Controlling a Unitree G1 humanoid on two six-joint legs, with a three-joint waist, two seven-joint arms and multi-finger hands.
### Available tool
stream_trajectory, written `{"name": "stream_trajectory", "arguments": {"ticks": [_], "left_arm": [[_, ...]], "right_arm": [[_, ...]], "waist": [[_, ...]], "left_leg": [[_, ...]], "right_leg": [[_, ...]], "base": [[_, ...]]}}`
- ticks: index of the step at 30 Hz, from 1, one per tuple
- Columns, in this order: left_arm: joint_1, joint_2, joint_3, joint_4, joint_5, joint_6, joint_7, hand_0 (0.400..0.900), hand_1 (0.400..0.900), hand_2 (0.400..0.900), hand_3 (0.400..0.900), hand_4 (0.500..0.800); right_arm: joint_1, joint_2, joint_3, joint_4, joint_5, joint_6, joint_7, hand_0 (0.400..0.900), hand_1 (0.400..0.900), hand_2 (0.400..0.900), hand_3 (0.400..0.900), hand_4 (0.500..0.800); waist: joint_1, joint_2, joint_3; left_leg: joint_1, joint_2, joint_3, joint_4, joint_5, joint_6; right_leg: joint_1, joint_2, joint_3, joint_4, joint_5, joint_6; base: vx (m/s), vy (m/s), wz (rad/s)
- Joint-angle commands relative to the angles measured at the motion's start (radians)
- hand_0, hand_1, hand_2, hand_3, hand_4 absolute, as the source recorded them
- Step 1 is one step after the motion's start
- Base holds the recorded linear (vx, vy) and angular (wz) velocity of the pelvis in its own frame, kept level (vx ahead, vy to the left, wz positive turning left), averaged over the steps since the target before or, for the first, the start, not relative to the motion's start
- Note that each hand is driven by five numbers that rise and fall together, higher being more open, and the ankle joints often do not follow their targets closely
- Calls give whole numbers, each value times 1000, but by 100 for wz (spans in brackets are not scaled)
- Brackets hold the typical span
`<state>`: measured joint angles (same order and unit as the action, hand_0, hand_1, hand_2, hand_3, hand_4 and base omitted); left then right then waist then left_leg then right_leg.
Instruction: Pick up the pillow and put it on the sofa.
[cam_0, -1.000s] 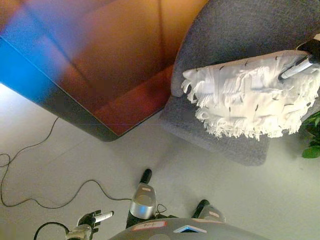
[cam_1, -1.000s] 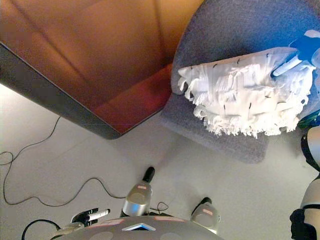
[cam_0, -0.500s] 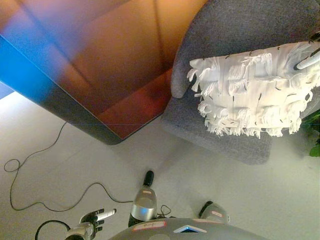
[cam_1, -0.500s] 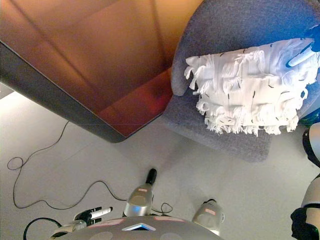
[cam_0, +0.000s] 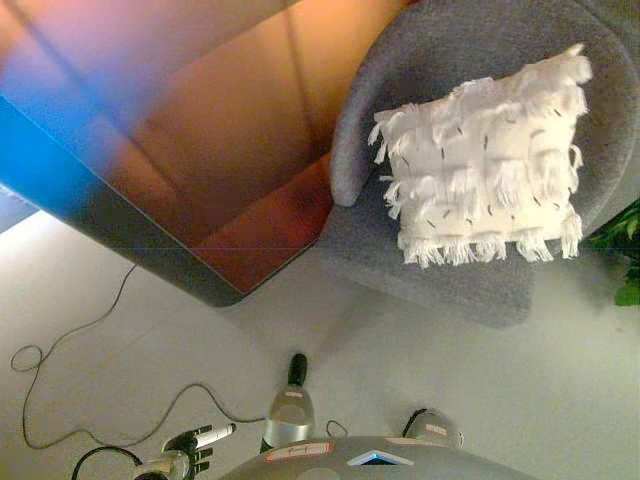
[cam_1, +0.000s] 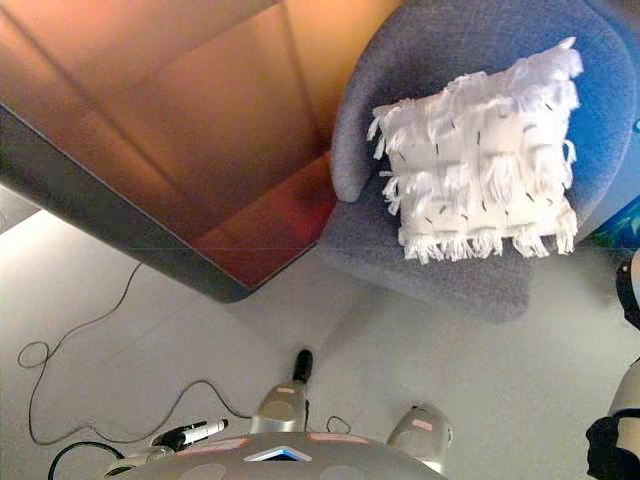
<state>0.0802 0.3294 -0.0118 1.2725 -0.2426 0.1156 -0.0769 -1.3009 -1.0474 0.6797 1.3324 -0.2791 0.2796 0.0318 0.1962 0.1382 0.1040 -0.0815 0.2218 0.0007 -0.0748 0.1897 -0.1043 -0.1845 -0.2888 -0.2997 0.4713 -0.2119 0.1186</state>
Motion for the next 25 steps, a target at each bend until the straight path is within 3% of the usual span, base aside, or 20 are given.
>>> {"name": "stream_trajectory", "arguments": {"ticks": [1, 6, 10, 13, 15, 17, 19, 22, 25], "left_arm": [[-28, 103, -28, 78, -2, -20, -1, 900, 900, 900, 900, 800], [-32, 117, -11, 91, 1, -46, -28, 900, 900, 900, 900, 800], [-44, 126, -7, 93, -23, -75, -36, 900, 900, 900, 900, 800], [-67, 146, 19, 102, -27, -107, -49, 900, 900, 900, 900, 800], [-75, 165, 38, 103, -27, -131, -55, 900, 900, 900, 900, 800], [-87, 171, 41, 101, -26, -168, -46, 900, 900, 900, 900, 800], [-91, 171, 33, 99, -25, -179, -44, 900, 900, 900, 900, 800], [-131, 179, 9, 91, -17, -196, -33, 900, 900, 900, 900, 800], [-167, 113, -52, 48, -32, -171, 36, 900, 900, 900, 900, 800]], "right_arm": [[-105, -123, 38, 0, -5, 17, -75, 900, 900, 900, 900, 800], [-5, -157, -41, -11, 76, -20, -8, 900, 900, 900, 900, 800], [216, -127, -235, -70, 365, -104, 129, 900, 900, 900, 900, 800], [485, -35, -452, -155, 553, -207, 239, 900, 900, 900, 900, 800], [665, 52, -556, -190, 610, -264, 266, 900, 900, 900, 900, 800], [803, 145, -594, -171, 458, -277, 258, 900, 900, 900, 900, 800], [845, 172, -592, -157, 429, -256, 259, 900, 900, 900, 900, 800], [945, 281, -563, -88, 377, -208, 250, 900, 900, 900, 900, 800], [983, 389, -550, -50, 395, -134, 189, 900, 900, 900, 900, 800]], "waist": [[-2, -93, -49], [-27, -106, -59], [-56, -117, -55], [-92, -122, -56], [-111, -128, -56], [-126, -132, -56], [-127, -135, -56], [-139, -143, -55], [-139, -146, -56]], "left_leg": [[113, 117, -18, 101, 153, -135], [104, 106, 1, 118, 139, -139], [129, 87, 27, 127, 94, -134], [147, 79, 54, 137, 44, -127], [165, 73, 74, 136, 15, -120], [180, 71, 94, 133, -3, -115], [189, 69, 101, 131, -15, -112], [216, 64, 118, 131, -48, -101], [229, 56, 119, 143, -64, -92]], "right_leg": [[121, 11, 8, -270, 149, -27], [151, 28, 26, -339, 177, -21], [185, 29, 42, -383, 201, -10], [200, 30, 61, -391, 208, -4], [216, 33, 75, -396, 209, 3], [229, 39, 90, -403, 213, 8], [236, 39, 94, -408, 216, 11], [258, 46, 106, -416, 223, 14], [273, 51, 113, -423, 227, 13]], "base": [[0, -17, -15], [-18, -27, -16], [-36, 8, -25], [-32, 0, -29], [-21, -3, -21], [-34, -5, -13], [-23, -10, -9], [-25, -13, -17], [-21, 13, -10]]}}
